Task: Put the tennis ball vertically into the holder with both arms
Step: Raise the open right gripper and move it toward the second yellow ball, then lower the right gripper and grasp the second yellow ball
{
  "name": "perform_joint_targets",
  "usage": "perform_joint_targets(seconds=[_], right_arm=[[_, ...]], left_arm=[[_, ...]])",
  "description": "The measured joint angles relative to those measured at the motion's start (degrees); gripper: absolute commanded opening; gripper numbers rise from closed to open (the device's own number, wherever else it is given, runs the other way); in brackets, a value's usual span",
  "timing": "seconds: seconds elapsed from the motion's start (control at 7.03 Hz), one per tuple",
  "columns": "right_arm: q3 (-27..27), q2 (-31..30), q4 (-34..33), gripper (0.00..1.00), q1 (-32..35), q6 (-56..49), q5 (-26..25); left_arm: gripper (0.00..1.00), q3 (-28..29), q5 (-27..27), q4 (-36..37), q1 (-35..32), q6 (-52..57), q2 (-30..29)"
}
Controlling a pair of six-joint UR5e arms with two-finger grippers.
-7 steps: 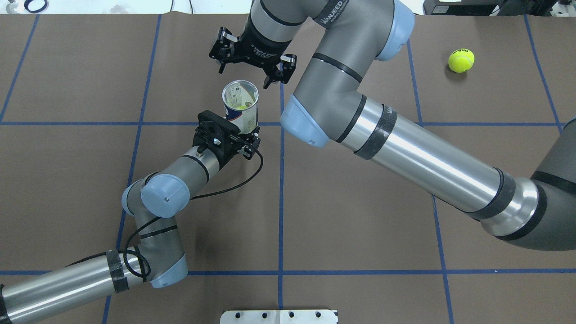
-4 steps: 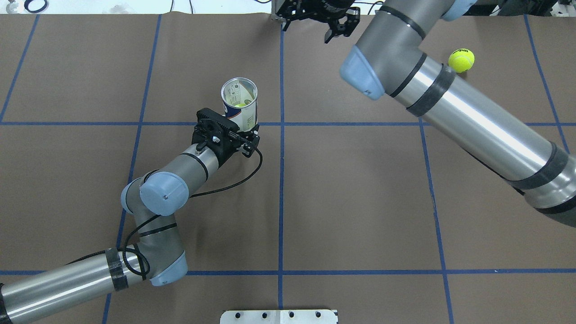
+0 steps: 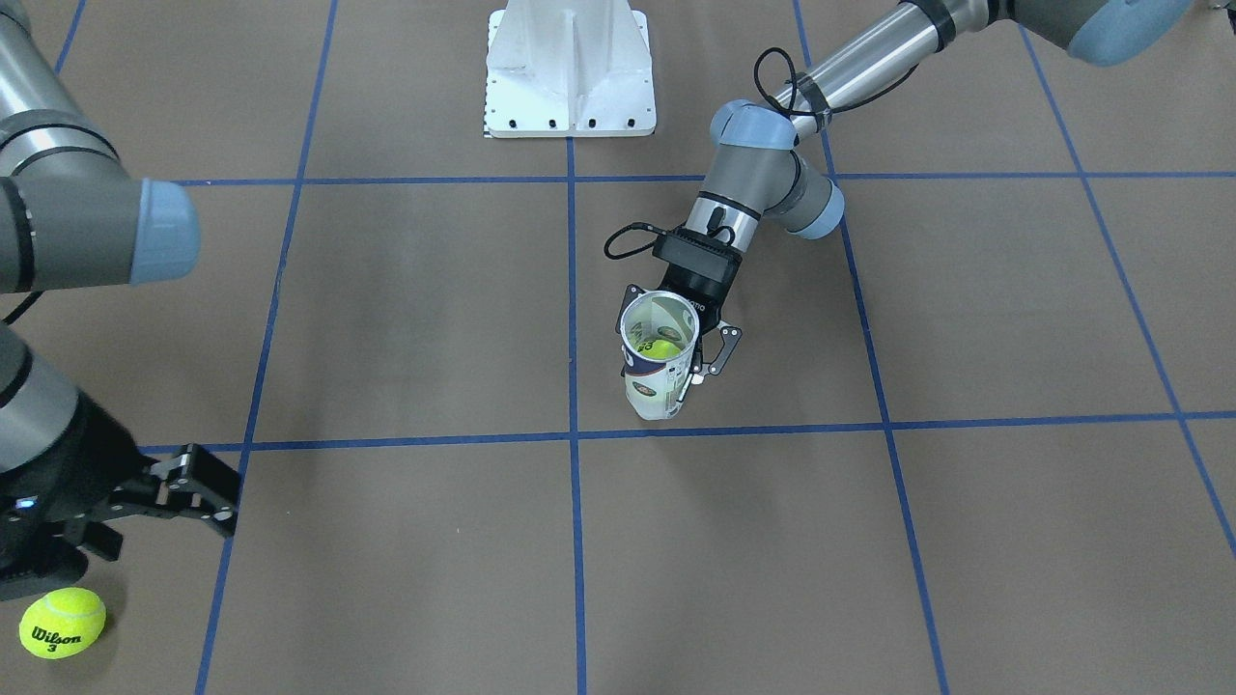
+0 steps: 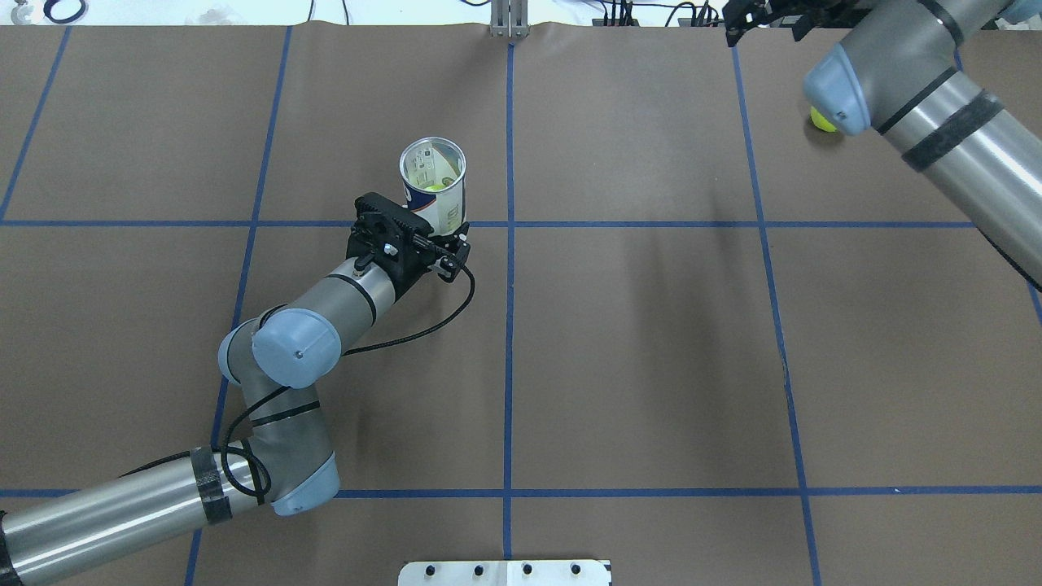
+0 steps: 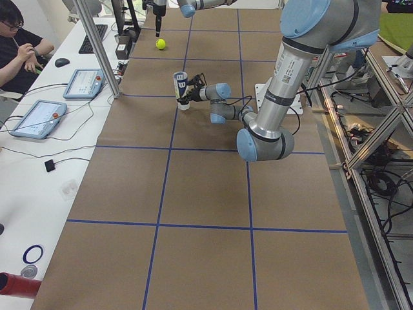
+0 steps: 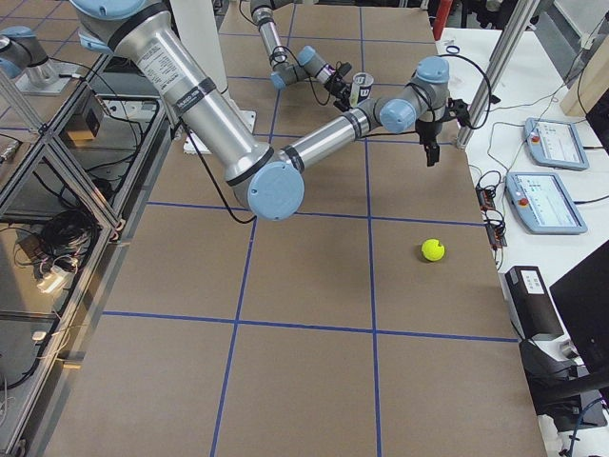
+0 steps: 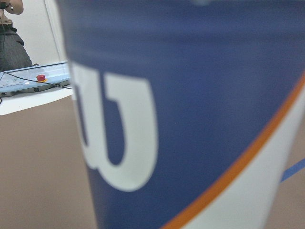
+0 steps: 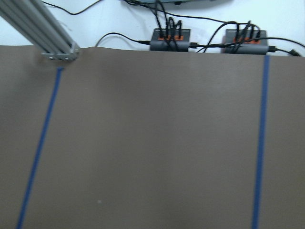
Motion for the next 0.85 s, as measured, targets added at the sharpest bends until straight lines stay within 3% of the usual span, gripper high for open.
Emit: perform_joint_targets(seconds=[0.28,0.85], right_arm=[[-6.2,-2.5,0.7,0.99,2.8,-13.9,-2.8],[-17.9,-2.5,11.9,0.99,1.4,-17.2,-7.8]], left_arm=[[0.74,0.0,0.0,0.0,-0.1,0.0,0.0],[0.74,0.0,0.0,0.1,-0.4,0.0,0.0]])
